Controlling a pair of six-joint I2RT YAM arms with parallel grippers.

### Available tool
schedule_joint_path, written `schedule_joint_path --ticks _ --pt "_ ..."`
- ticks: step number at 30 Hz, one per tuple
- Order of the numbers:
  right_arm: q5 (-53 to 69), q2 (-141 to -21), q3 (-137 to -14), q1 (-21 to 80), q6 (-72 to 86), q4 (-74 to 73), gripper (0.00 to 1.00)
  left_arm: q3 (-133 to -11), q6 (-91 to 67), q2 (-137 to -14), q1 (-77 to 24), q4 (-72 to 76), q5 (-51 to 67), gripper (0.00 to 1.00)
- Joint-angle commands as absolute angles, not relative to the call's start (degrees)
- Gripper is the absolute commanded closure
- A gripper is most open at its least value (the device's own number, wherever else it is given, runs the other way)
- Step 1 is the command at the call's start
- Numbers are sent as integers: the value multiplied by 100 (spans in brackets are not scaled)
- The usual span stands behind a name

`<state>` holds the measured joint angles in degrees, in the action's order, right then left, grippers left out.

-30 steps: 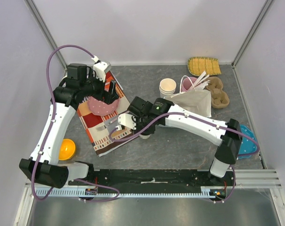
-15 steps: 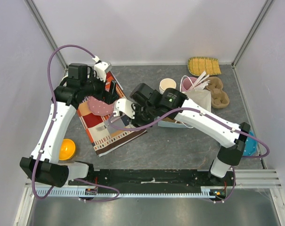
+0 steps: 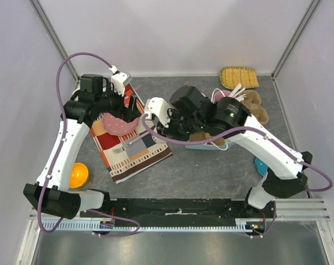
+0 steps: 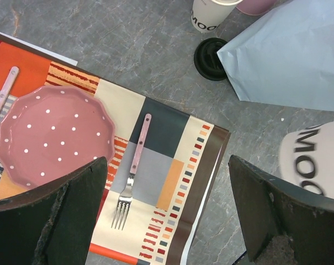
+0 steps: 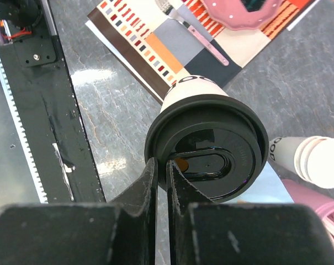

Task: Pack the takeout coffee

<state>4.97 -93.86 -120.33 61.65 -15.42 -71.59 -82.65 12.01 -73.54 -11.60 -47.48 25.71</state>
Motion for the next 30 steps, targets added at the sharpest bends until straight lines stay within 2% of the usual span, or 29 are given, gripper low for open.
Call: schedule_joint_path --ticks 1,6,12,19,30 --pt "36 -8851 -12454 6179 -1003 -7348 91 -8402 1354 -7365 -1134 -4676 2795 3" --pt "-448 -8412 -12481 6179 -660 -7409 92 -8376 1336 -7409 -1134 -4667 3119 4" --pt "-747 -8121 -12524 6179 -440 -7479 93 -8463 1178 -7505 -1204 -4404 3884 11" --pt "-1292 -7849 -12604 6179 -71 -7664 96 -8982 1186 -7743 -1941 -4307 3691 14" --pt "-2109 -7418 -12402 6188 544 -8270 96 -9685 1959 -7901 -2882 -5000 4456 22"
